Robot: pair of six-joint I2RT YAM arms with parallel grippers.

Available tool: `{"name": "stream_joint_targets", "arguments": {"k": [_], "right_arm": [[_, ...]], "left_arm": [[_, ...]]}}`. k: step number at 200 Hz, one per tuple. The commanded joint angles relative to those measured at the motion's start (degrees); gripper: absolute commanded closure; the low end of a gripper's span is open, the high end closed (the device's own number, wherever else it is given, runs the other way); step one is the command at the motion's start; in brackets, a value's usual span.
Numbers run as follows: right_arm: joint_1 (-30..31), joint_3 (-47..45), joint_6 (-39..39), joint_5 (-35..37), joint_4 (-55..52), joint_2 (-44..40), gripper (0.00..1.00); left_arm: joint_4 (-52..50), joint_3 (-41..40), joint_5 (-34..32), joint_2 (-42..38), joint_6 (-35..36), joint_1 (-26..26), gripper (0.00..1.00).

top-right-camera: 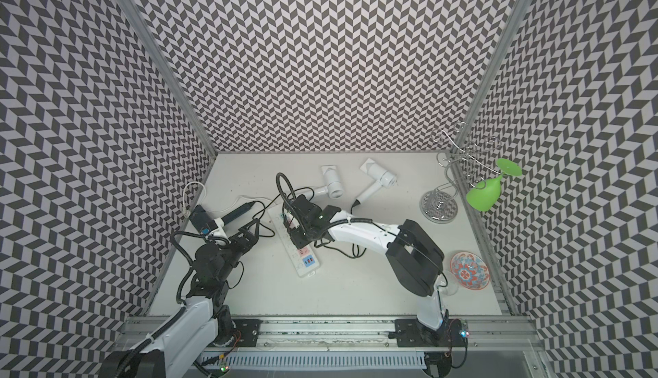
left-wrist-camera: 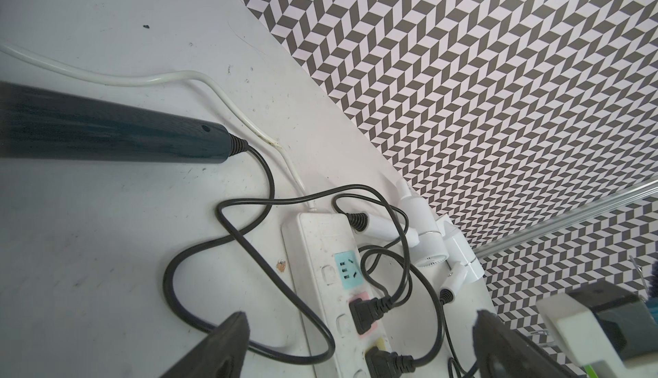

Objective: Charge the blow dryers
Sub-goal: Insert the plug into the socket.

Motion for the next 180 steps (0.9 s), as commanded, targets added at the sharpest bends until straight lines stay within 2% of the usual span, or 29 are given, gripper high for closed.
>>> {"name": "stream_joint_targets", "arguments": {"k": [1, 124, 180], "right_arm": [[0.40, 2.03, -0.14, 1.74, 0.08, 1.42, 1.00], [0.99, 5.16, 0.51, 2.57, -0.54, 6.15, 1.00], [0.94, 5.69, 0.79, 5.03, -1.94, 7.30, 1.00]], "left_arm": [[1.71, -0.42, 0.42, -0.82, -0.66, 0.37, 0.01], [1.62, -0.33, 0.81, -0.89, -0.55, 0.53, 0.01], [1.71, -0.31, 0.95, -0.97, -0.61, 0.60, 0.01]]}}
